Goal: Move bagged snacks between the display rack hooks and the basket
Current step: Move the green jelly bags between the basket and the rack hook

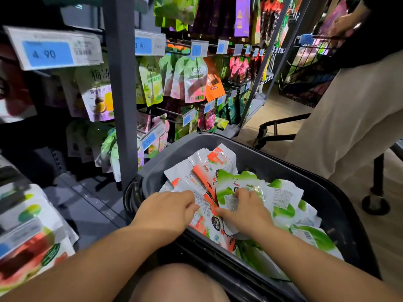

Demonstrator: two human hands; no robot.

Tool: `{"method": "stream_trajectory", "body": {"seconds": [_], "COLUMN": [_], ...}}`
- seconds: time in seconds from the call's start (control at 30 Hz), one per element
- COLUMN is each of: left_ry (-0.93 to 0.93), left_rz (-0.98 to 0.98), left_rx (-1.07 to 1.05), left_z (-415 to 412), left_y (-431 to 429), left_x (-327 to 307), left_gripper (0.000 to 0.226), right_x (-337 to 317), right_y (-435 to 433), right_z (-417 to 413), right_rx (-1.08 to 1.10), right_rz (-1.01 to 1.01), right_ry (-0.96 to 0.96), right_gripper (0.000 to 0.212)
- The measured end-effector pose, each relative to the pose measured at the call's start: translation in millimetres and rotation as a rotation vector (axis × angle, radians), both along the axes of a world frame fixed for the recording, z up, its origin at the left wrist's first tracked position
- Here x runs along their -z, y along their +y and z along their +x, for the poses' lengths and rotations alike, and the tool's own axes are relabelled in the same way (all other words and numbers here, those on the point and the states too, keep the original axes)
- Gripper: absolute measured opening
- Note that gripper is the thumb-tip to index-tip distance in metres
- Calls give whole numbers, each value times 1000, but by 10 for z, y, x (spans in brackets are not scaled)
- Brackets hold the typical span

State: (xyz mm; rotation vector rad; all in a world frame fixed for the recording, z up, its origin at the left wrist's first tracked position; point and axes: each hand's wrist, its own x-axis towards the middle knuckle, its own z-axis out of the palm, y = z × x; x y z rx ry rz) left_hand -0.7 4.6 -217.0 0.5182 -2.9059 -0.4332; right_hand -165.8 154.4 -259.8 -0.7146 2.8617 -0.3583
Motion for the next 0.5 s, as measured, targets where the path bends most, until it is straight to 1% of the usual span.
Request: {"method": "stream_trajectory", "body": {"seconds": [0.1, 0.23, 0.43, 0.5], "left_ry": [8, 10, 14, 19], "left_rz": [-2, 11, 6, 9], "left_rx": [-6, -10, -8, -7], "left_z": [-3, -8, 1, 4], "left_y": [-4, 30, 17, 11], "left_x": [7, 5, 10, 14], "left_gripper": [33, 34, 34, 34], "right_x": [-23, -61, -131, -151], "right_y": [12, 28, 45, 55], "right_z": [-4, 54, 74, 59], "right_rx": [-9, -108, -262, -300], "right_rz": [-38, -78, -204, -206], "right_ry": [-2, -14, -152, -143], "right_gripper": [79, 55, 48, 37]}}
